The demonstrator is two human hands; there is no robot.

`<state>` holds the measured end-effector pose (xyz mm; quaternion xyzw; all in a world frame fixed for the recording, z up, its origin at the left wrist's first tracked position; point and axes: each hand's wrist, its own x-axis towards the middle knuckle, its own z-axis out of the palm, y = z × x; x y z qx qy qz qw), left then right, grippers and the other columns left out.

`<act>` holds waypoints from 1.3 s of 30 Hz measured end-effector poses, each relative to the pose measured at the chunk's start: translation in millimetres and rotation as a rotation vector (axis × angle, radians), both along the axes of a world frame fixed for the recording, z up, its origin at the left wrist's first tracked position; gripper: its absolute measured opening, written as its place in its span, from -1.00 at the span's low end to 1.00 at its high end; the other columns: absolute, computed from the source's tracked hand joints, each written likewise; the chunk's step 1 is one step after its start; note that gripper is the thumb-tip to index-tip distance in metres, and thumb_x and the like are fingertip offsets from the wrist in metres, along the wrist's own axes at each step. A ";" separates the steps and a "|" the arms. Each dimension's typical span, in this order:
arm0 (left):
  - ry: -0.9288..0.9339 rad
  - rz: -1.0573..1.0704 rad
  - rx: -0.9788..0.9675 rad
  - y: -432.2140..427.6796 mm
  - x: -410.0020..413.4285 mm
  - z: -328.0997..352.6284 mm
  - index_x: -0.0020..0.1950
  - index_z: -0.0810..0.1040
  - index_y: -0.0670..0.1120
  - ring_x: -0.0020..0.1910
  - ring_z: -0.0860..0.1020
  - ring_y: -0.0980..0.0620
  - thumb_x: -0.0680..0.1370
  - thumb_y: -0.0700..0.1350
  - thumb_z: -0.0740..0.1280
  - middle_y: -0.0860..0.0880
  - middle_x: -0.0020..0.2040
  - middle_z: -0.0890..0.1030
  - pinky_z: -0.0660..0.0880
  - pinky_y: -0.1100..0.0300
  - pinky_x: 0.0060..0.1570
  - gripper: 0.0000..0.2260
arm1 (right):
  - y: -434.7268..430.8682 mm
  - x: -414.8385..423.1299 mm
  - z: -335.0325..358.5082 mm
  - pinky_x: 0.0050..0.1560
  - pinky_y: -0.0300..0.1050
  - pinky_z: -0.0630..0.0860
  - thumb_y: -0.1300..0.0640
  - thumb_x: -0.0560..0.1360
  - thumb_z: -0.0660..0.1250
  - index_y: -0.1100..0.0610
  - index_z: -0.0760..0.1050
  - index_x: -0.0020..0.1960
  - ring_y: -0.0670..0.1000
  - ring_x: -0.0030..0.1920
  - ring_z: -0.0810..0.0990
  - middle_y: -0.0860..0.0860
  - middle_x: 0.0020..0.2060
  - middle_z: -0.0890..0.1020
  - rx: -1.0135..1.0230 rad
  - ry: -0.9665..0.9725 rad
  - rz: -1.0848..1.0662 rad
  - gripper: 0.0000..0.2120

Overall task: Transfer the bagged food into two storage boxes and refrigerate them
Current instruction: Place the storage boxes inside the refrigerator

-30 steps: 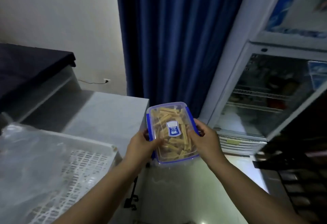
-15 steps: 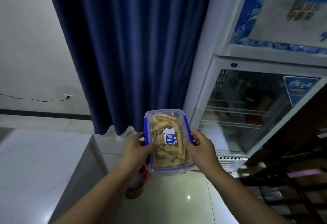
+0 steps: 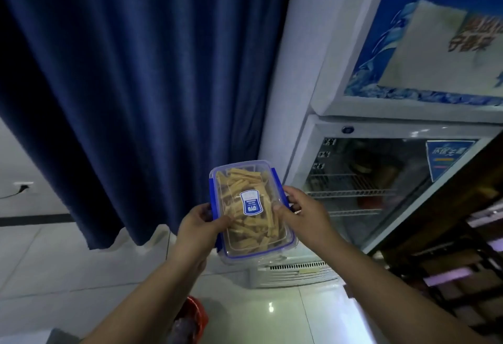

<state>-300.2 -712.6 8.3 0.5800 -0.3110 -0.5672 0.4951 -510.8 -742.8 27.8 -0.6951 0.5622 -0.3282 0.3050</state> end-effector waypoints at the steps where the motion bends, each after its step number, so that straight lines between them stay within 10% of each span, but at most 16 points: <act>1: 0.006 -0.014 -0.004 -13.0 2.9 3.9 0.01 0.49 0.00 -0.17 0.66 -0.01 0.42 -0.22 0.45 -0.03 -0.08 0.65 0.57 0.18 -0.36 -0.75 | -16.0 -0.3 4.9 -0.20 -0.28 0.53 0.01 0.48 0.34 -0.36 0.50 0.04 -0.21 -0.21 0.59 -0.28 -0.15 0.64 -0.029 0.059 -0.006 -0.74; 6: -0.032 -0.075 -0.012 -68.2 19.4 14.3 -0.02 0.48 0.00 -0.13 0.64 -0.15 0.43 -0.23 0.44 -0.09 -0.06 0.64 0.54 -0.20 -0.04 -0.76 | -94.3 -5.8 37.0 -0.10 -0.21 0.40 0.12 0.54 0.27 0.20 0.60 0.12 0.02 -0.08 0.57 0.12 0.01 0.64 -0.245 0.522 -0.058 -0.76; 17: -0.033 -0.111 0.053 -121.9 26.0 -2.8 -0.06 0.48 0.02 -0.10 0.63 -0.13 0.40 -0.26 0.45 -0.08 -0.05 0.64 0.56 -0.21 -0.01 -0.74 | -163.7 -10.4 70.6 0.22 -0.03 0.42 0.30 0.31 0.35 0.11 0.61 -0.24 0.07 -0.11 0.56 0.02 -0.27 0.62 -0.541 1.675 0.166 -0.87; 26: -0.019 -0.096 0.073 -104.1 8.6 -5.2 0.10 0.50 -0.10 -0.06 0.63 -0.15 0.40 -0.30 0.45 -0.14 -0.01 0.64 0.57 -0.14 -0.02 -0.68 | -156.3 -18.7 61.1 0.19 -0.10 0.40 0.23 0.27 0.39 0.05 0.61 -0.28 0.04 -0.06 0.55 -0.02 -0.21 0.61 -0.620 1.623 0.152 -0.90; 33: -0.034 -0.027 0.060 -60.7 -18.0 -5.6 -0.02 0.52 -0.03 -0.26 0.67 -0.01 0.40 -0.30 0.45 -0.05 -0.14 0.68 0.55 0.17 -0.41 -0.75 | -82.1 -61.1 50.4 -0.06 -0.04 0.53 0.42 0.32 0.33 0.19 0.50 -0.43 0.10 -0.32 0.50 0.06 -0.42 0.51 -0.967 1.255 0.188 -0.78; 39: -0.042 -0.057 0.040 -18.7 -71.4 -1.1 0.01 0.53 -0.06 -0.27 0.67 0.01 0.41 -0.28 0.45 -0.04 -0.15 0.68 0.55 0.18 -0.41 -0.76 | 2.0 -124.6 32.8 0.23 -0.02 0.41 0.37 0.49 0.16 0.18 0.60 -0.25 0.07 -0.25 0.55 0.05 -0.35 0.58 -1.056 1.206 0.202 -0.71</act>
